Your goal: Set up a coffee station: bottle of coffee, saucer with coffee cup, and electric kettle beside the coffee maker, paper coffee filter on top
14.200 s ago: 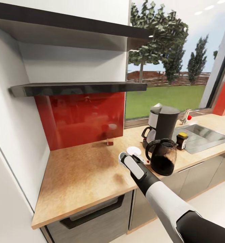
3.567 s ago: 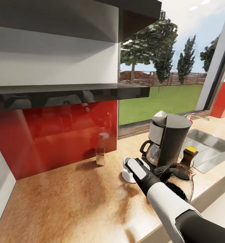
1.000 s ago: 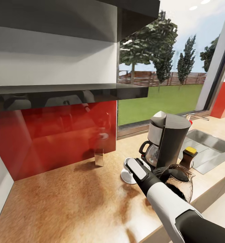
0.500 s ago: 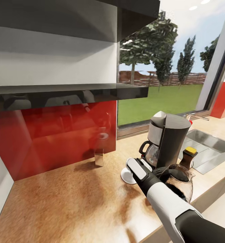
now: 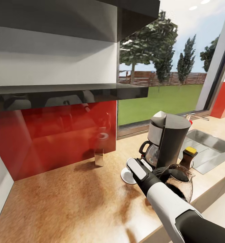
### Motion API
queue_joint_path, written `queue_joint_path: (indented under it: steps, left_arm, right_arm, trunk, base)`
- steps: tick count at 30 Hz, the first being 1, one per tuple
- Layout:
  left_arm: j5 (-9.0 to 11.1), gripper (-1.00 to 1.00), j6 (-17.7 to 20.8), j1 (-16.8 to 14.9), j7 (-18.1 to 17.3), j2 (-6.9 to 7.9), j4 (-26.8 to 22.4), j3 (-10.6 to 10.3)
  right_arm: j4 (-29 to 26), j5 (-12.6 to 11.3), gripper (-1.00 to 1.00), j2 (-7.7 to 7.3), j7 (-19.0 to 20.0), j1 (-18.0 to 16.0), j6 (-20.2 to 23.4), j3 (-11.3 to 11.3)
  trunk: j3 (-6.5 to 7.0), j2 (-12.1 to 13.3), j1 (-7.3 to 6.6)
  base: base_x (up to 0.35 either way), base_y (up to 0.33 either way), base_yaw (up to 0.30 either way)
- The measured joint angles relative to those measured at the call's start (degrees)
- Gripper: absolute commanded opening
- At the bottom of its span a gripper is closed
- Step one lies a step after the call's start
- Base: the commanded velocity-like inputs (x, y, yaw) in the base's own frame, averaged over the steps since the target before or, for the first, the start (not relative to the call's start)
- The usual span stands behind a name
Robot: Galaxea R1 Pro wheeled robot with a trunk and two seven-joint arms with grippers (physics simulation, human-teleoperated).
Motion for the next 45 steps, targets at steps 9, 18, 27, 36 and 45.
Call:
queue_joint_path:
  steps: [9,18,27,36,45]
  left_arm:
    - [0.00,1.00,0.00,0.00,0.00,0.00,0.00,-0.02]
    - [0.00,1.00,0.00,0.00,0.00,0.00,0.00,-0.03]
    - [-0.08,1.00,-0.08,0.00,-0.08,-0.09,-0.09,-0.04]
    - [-0.08,1.00,-0.06,0.00,-0.04,-0.09,-0.09,-0.04]
    - [-0.08,1.00,-0.07,0.00,-0.06,-0.09,-0.09,-0.04]
  right_arm:
    - [0.04,0.00,-1.00,0.00,0.00,0.00,0.00,-0.03]
    - [0.04,-0.01,-1.00,0.00,0.00,0.00,0.00,-0.04]
    - [0.05,-0.01,-1.00,0.00,0.16,0.00,0.00,0.10]
    - [0.04,0.00,-1.00,0.00,0.16,0.00,0.01,0.09]
    - [0.04,0.00,-1.00,0.00,0.16,0.00,0.03,0.09]
  trunk:
    - [0.00,0.00,0.00]
    - [0.00,0.00,0.00]
    - [0.00,0.00,0.00]
    - [0.00,0.00,0.00]
    - [0.00,0.00,0.00]
  base:
    - [0.000,0.000,0.000]
    - [0.000,0.000,0.000]
    - [0.000,0.000,0.000]
    - [0.000,0.000,0.000]
    - [0.000,0.000,0.000]
